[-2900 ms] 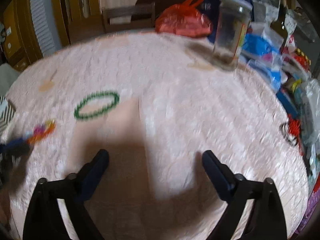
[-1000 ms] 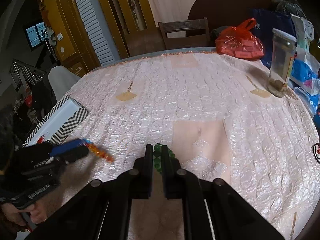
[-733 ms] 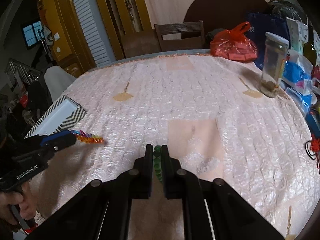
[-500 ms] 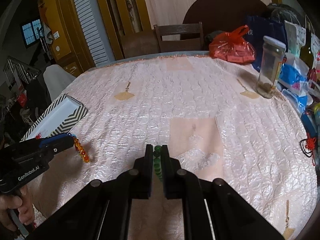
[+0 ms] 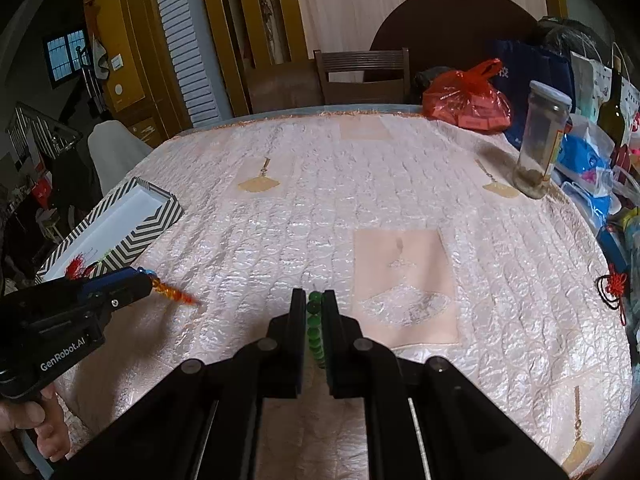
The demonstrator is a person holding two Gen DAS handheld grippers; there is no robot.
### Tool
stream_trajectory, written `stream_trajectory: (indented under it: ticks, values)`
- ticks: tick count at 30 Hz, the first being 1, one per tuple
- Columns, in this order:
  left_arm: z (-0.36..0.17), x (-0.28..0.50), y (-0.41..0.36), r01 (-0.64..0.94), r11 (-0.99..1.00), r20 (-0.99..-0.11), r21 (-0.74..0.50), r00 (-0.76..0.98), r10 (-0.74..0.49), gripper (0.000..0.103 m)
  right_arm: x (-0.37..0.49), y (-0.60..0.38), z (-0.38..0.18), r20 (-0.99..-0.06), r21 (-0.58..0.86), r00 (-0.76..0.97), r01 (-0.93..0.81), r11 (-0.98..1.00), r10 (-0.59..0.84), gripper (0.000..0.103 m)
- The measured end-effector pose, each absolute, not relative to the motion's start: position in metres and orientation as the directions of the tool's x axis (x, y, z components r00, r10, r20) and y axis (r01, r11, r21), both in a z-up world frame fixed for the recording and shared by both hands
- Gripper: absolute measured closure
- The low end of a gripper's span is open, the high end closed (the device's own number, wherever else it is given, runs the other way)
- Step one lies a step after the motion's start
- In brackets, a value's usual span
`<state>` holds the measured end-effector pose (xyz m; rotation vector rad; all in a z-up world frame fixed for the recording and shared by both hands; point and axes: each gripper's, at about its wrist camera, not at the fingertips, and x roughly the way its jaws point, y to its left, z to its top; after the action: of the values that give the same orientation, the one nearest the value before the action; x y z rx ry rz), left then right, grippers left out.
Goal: Organize jewelry
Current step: 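Carry the chain and green bracelet over the tray and open both tools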
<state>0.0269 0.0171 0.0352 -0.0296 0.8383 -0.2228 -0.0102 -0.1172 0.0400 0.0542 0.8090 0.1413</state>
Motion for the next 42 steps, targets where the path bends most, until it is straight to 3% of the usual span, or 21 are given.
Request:
stream_trajectory:
  ticks: [21, 35, 42]
  values:
    - [0.037, 0.034, 0.049, 0.12, 0.987, -0.719, -0.11, 0.676, -0.162, 0.076, 0.002, -0.08, 0.046, -0.721, 0.072, 0.677, -0.142, 0.987, 0.15, 0.096]
    - [0.044, 0.036, 0.137, -0.018, 0.986, -0.689, -0.168, 0.717, -0.105, 0.076, 0.031, -0.007, 0.05, -0.737, 0.062, 0.647, -0.222, 0.973, 0.195, 0.096]
    - [0.056, 0.035, 0.206, -0.143, 0.977, -0.675, -0.16, 0.738, -0.003, 0.076, 0.052, 0.051, 0.065, -0.713, 0.08, 0.643, -0.321, 0.944, 0.279, 0.095]
